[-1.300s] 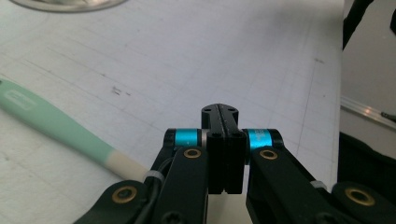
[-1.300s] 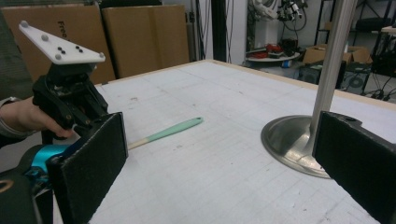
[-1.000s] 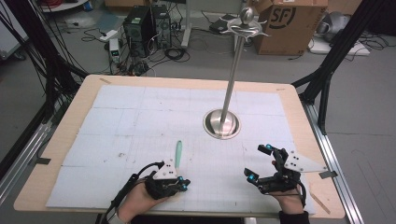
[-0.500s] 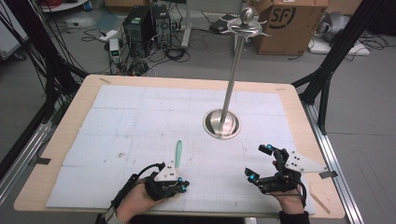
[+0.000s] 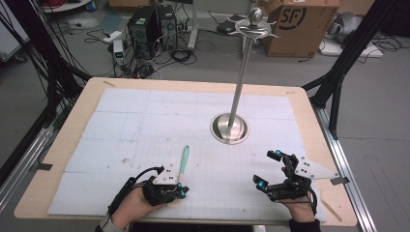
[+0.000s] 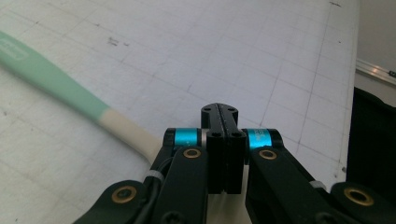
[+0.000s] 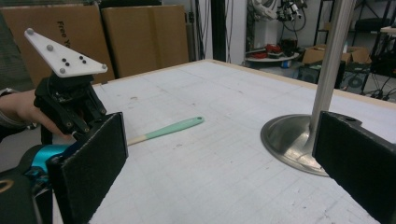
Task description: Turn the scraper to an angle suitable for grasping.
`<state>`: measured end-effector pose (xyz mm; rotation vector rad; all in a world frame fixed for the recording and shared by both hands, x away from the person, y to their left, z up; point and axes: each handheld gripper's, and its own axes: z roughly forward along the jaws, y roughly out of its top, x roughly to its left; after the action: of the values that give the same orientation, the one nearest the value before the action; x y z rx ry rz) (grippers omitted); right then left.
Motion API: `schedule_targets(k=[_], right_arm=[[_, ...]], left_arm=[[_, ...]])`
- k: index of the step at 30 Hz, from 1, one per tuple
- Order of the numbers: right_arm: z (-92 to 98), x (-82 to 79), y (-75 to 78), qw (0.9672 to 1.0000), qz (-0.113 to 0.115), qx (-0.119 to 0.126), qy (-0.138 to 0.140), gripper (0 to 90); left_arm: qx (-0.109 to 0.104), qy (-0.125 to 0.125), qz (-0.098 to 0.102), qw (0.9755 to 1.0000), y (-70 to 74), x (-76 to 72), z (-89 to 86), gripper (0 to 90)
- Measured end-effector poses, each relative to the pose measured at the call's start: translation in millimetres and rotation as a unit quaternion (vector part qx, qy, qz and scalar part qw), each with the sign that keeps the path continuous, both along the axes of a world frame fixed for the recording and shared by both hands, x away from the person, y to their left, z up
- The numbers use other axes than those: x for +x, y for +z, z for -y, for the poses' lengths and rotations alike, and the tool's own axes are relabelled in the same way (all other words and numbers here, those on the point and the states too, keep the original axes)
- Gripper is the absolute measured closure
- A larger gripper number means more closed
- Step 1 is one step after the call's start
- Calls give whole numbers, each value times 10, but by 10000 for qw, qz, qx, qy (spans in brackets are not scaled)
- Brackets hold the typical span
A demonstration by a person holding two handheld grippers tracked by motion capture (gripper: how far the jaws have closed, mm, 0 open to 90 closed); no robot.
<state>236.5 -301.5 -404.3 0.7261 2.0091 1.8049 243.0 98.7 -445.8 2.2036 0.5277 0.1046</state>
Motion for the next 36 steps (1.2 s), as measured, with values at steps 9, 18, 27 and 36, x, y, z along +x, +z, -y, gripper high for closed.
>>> schedule_targets(k=[9, 18, 27, 36], right_arm=[[-13, 10, 4, 10000, 14, -6, 2, 25], [-32, 18, -21, 10000, -27, -64, 13, 25], [-38, -4, -15, 9999, -25, -111, 28, 25], [-27, -6, -16, 10000, -30, -93, 13, 25]], left_arm=[[-293, 301, 261, 9988, 16, 88, -32, 899], [-134, 425, 99, 9990, -39, 193, -16, 900], [1, 356, 55, 9994, -13, 191, -157, 900], [-47, 263, -62, 9996, -10, 175, -375, 900]])
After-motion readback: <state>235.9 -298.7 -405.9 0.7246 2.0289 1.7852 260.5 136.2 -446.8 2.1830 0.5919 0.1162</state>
